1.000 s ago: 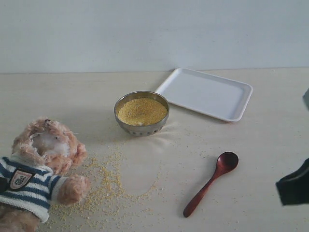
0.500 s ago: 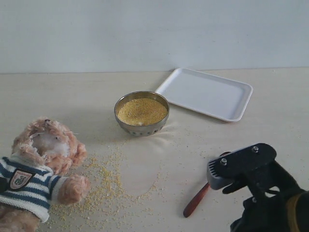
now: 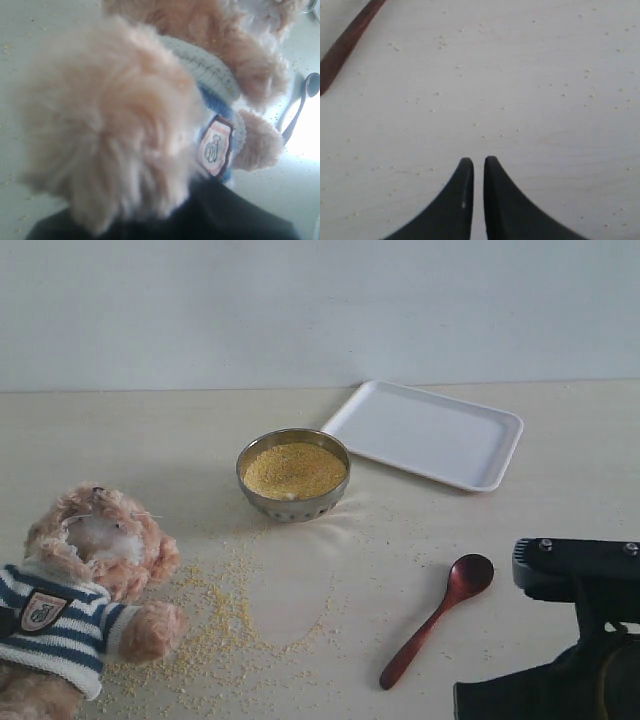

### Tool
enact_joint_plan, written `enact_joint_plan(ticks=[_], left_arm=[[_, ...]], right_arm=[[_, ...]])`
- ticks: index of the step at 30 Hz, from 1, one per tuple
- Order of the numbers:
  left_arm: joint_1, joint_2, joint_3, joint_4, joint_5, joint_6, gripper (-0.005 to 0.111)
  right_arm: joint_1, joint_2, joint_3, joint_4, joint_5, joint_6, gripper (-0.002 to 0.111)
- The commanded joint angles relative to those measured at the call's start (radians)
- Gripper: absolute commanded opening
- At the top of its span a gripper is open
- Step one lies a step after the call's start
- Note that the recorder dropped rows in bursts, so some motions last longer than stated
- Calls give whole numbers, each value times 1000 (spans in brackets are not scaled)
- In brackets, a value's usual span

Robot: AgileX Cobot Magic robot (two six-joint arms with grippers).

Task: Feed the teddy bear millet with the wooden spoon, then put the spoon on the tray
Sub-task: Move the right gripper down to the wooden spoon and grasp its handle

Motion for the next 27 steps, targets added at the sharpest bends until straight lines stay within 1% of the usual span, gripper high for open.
enact_joint_plan(ticks=[1,7,9,12,13,15,17,19,20,21,24,27], left_arm=[[3,-3,4,-14,8,7,5],[3,-3,4,-14,4,7,5],[3,-3,4,-14,-1,7,5],[3,-3,4,-14,-8,7,5],[3,-3,4,-14,-10,7,5],[3,-3,4,-14,-10,7,5],[3,-3,4,-14,-10,7,5],[3,-3,4,-14,-10,7,5],[3,-3,4,-14,-10,7,5],[3,-3,4,-14,-10,7,5],[3,-3,4,-14,-10,7,5],[3,-3,4,-14,-10,7,5]], right_arm=[[13,20,4,-63,34,224,9],[193,28,4,-266,65,537,9],[212,50,-7,-302,70,584,9],[209,141,-67,-333,79,554,10],[209,167,-85,-343,77,552,12],[208,212,-125,-352,77,557,23],[208,256,-166,-367,75,584,39],[186,294,-197,-360,46,598,52],[173,310,-205,-354,23,596,54],[159,323,-212,-346,-5,596,56],[114,364,-223,-336,-115,594,56],[76,394,-224,-332,-154,592,56]])
